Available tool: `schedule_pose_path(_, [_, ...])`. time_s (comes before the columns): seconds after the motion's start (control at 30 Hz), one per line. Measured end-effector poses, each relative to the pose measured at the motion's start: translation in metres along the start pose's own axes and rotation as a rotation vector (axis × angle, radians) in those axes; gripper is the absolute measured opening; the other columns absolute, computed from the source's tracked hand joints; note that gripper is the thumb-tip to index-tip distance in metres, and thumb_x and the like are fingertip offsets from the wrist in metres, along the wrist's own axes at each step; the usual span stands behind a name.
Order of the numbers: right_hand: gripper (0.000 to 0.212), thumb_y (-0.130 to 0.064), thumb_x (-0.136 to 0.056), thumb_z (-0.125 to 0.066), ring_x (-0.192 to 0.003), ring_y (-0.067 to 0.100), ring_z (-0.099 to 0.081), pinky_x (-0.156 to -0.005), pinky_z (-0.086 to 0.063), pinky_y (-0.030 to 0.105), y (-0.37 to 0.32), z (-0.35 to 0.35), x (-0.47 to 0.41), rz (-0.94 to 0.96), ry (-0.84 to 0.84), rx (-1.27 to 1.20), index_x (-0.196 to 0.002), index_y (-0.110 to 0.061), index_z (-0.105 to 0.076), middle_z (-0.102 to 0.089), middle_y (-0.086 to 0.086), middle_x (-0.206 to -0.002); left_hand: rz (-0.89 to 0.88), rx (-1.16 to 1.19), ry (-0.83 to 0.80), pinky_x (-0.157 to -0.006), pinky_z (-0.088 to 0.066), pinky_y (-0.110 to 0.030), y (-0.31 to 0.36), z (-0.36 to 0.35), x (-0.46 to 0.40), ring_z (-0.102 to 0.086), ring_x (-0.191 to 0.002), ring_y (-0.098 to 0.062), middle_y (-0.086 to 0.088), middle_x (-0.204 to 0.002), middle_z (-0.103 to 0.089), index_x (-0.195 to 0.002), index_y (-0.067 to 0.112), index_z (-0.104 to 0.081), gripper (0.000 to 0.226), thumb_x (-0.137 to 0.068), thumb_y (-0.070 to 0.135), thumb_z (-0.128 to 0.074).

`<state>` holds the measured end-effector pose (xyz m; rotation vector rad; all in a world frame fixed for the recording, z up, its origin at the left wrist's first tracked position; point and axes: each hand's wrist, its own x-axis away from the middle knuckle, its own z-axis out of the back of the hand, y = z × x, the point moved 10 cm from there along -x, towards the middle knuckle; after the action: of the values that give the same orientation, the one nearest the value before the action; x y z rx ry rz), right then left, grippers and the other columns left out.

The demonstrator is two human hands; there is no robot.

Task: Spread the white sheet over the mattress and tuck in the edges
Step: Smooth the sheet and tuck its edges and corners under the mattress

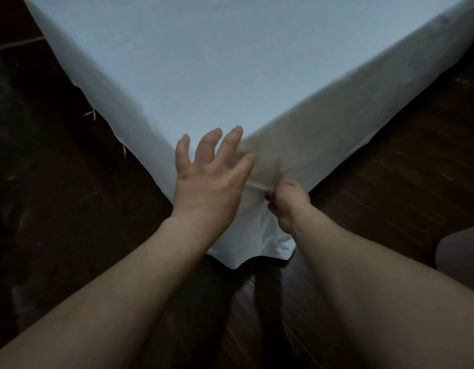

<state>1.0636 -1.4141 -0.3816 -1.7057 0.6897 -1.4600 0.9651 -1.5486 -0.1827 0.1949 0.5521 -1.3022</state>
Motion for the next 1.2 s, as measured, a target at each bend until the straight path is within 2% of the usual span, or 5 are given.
schedule_pose_path(0.1, [0.035, -0.003, -0.106, -0.03, -0.106, 0.017, -0.072, -0.098, -0.054, 0.034, 0.046, 0.0, -0.006, -0.22, 0.06, -0.37, -0.12, -0.013, -0.061, -0.068, 0.0, -0.118, 0.03, 0.009, 0.054, -0.114, -0.018, -0.065, 0.0, 0.001, -0.002, -0.042, -0.139, -0.035, -0.005, -0.157, -0.044, -0.115, 0.027, -0.066, 0.033, -0.087, 0.01, -0.061])
schedule_pose_path(0.37, [0.047, -0.045, -0.103, -0.048, -0.137, 0.026, -0.05, -0.116, -0.035, 0.05, 0.096, -0.029, -0.011, -0.487, -0.019, -0.323, -0.144, -0.024, -0.055, -0.057, -0.004, -0.145, 0.063, 0.025, 0.133, -0.117, -0.012, -0.063, 0.0, -0.004, -0.002, -0.038, -0.137, -0.028, 0.0, -0.153, -0.047, -0.097, 0.028, -0.065, 0.024, -0.082, 0.01, -0.063])
schedule_pose_path(0.6, [0.06, -0.067, -0.079, -0.064, -0.117, 0.026, -0.059, -0.101, -0.045, 0.044, 0.118, -0.026, -0.036, -0.488, 0.022, -0.415, -0.124, -0.027, -0.068, -0.067, 0.0, -0.128, 0.072, 0.022, 0.187, -0.117, -0.012, -0.064, 0.0, -0.005, -0.003, -0.043, -0.135, -0.027, 0.002, -0.152, -0.049, -0.092, 0.028, -0.065, 0.02, -0.086, 0.01, -0.059])
schedule_pose_path(0.87, [0.047, -0.051, -0.097, -0.043, -0.11, 0.028, -0.069, -0.092, -0.055, 0.041, 0.1, -0.039, -0.063, -0.371, -0.103, -0.69, -0.115, -0.022, -0.075, -0.079, 0.004, -0.11, 0.093, 0.03, 0.216, -0.115, -0.015, -0.065, 0.001, -0.01, -0.002, -0.033, -0.131, -0.022, 0.002, -0.15, -0.052, -0.091, 0.026, -0.063, 0.023, -0.088, 0.005, -0.054])
schedule_pose_path(1.2, [0.045, -0.03, -0.108, -0.037, -0.135, 0.032, -0.054, -0.105, -0.047, 0.04, 0.102, 0.018, -0.044, -0.373, 0.161, -0.213, -0.147, -0.011, -0.049, -0.054, 0.009, -0.149, 0.101, 0.004, 0.153, -0.115, -0.014, -0.065, 0.001, -0.011, -0.003, -0.036, -0.132, -0.023, 0.004, -0.151, -0.048, -0.096, 0.029, -0.062, 0.023, -0.089, 0.009, -0.052])
